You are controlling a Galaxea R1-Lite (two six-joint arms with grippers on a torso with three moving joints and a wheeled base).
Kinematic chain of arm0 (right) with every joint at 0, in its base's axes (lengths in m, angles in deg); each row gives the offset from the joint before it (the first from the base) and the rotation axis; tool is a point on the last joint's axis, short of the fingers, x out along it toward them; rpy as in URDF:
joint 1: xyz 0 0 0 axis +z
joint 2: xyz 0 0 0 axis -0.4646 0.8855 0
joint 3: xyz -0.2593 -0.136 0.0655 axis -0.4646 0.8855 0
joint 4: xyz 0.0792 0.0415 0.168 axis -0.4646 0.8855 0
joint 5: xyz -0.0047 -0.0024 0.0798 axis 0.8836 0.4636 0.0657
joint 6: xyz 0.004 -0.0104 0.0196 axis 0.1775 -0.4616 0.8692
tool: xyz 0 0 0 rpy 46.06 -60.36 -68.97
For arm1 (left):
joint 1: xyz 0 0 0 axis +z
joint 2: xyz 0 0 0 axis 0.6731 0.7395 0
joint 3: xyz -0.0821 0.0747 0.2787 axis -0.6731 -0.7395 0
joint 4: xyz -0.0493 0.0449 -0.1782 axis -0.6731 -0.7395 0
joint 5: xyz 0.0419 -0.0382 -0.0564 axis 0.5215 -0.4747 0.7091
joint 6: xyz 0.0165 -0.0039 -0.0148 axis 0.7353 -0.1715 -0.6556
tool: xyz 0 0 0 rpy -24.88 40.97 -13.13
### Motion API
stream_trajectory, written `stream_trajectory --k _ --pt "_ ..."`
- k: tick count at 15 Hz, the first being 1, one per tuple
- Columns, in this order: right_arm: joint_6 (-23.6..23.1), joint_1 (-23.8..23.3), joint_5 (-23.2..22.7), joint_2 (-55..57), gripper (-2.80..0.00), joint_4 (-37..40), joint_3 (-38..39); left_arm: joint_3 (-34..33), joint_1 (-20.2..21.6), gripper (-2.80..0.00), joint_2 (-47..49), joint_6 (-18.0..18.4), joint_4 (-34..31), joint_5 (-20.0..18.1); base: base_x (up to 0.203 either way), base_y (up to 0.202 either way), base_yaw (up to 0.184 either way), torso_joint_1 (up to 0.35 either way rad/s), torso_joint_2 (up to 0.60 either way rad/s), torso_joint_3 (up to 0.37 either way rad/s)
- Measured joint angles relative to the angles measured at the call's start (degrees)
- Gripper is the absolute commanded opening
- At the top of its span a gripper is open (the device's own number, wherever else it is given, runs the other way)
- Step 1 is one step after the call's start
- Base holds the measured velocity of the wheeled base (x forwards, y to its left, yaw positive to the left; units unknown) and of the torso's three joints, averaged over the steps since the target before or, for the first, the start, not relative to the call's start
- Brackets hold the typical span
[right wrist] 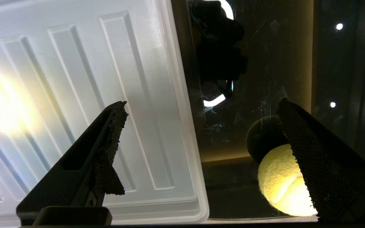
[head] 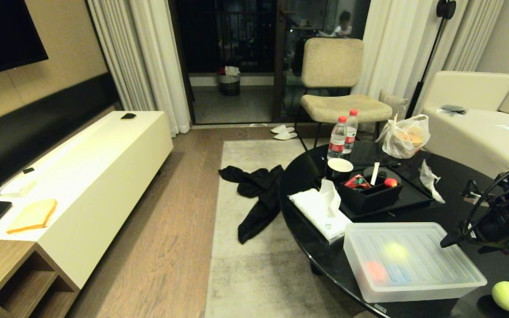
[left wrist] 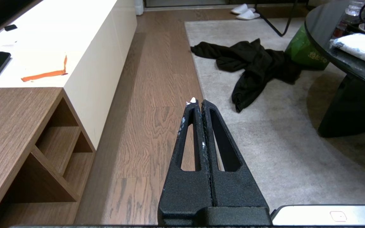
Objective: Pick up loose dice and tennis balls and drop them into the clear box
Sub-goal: Open the lid
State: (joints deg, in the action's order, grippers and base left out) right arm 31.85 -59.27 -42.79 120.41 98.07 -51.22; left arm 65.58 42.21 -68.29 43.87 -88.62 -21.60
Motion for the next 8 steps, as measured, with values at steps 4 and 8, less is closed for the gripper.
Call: stream_trajectory --k 4,8 --pt "0.0 -0.1 0.0 0.6 0.00 0.0 -0.1 0.0 0.0 -2.80 0.0 0.0 0.0 0.0 0.000 0.000 0.000 0.000 0.00 0.000" --pt "-0.1 -0.2 0.1 0.7 0.00 0.0 -0.3 0.0 0.0 -2.80 0.0 0.0 0.0 0.0 0.000 0.000 0.000 0.000 0.00 0.000"
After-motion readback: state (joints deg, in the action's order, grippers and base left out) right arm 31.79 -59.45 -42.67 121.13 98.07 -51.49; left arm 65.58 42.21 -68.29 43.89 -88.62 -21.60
